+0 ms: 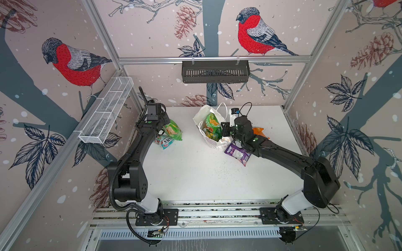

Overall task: Take the snacks out of the paper bag
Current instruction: 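Lower the green packet beside the teal packet and release it, then move the left gripper back over the bag opening while the right gripper holds the rim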

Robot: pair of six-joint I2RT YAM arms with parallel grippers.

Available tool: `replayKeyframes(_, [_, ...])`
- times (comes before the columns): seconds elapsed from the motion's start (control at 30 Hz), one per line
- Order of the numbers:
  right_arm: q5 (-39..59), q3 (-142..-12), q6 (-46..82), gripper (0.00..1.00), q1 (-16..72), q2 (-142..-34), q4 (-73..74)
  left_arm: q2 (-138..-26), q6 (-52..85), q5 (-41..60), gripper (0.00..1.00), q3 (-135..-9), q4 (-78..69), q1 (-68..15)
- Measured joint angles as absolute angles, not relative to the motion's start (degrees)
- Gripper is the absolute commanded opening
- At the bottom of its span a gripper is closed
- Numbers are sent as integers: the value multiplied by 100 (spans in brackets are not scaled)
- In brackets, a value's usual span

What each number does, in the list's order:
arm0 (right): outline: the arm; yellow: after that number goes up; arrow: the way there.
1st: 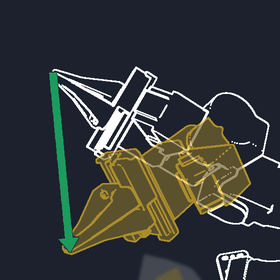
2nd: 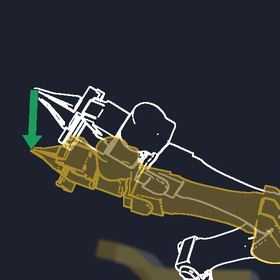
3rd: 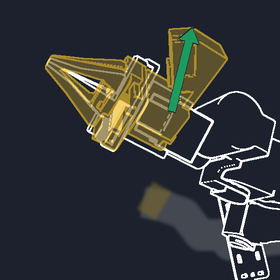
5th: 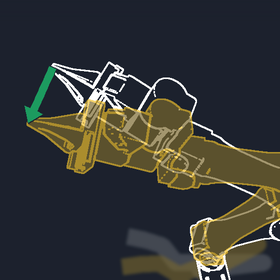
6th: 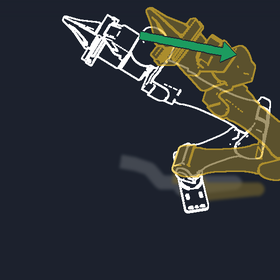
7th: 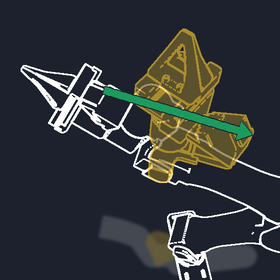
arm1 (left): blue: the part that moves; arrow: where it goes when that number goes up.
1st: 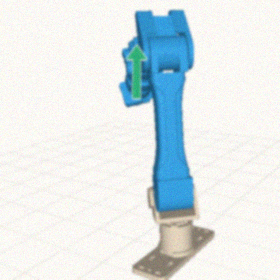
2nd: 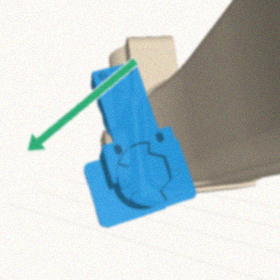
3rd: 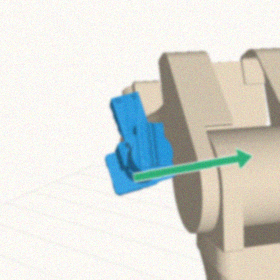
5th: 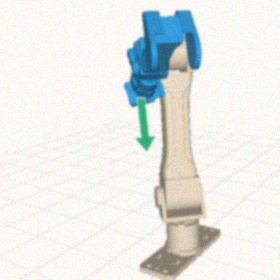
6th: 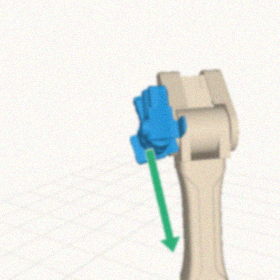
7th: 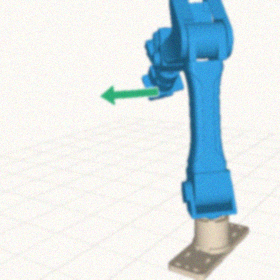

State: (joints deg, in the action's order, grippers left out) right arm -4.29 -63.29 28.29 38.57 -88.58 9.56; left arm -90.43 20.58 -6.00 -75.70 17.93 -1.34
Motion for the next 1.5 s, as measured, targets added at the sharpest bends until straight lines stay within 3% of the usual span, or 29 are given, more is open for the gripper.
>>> replayKeyframes(0.1, [-408,-6302,2832,0,3854,-8855,1004,-9041,2053,-576,60,-7572,1793,-128])
replayKeyframes(0.27, [-340,-6305,2834,0,3857,-8860,1035,-8860,1951,-322,90,-7599,1896,-130])
replayKeyframes(0.33, [-338,-6307,2838,0,3857,-8860,1035,-8663,1957,-292,97,-7594,1896,-130])
replayKeyframes(0.73, [-384,-6528,2906,0,3999,-9043,1000,-7356,1970,263,97,-7585,1977,-134])
replayKeyframes(1.17, [-576,-6877,2978,0,4495,-9174,733,-6722,2084,646,97,-7653,2047,-224])
replayKeyframes(1.5, [-797,-6921,3022,0,4783,-9223,670,-6558,2233,904,93,-7548,2217,-930])
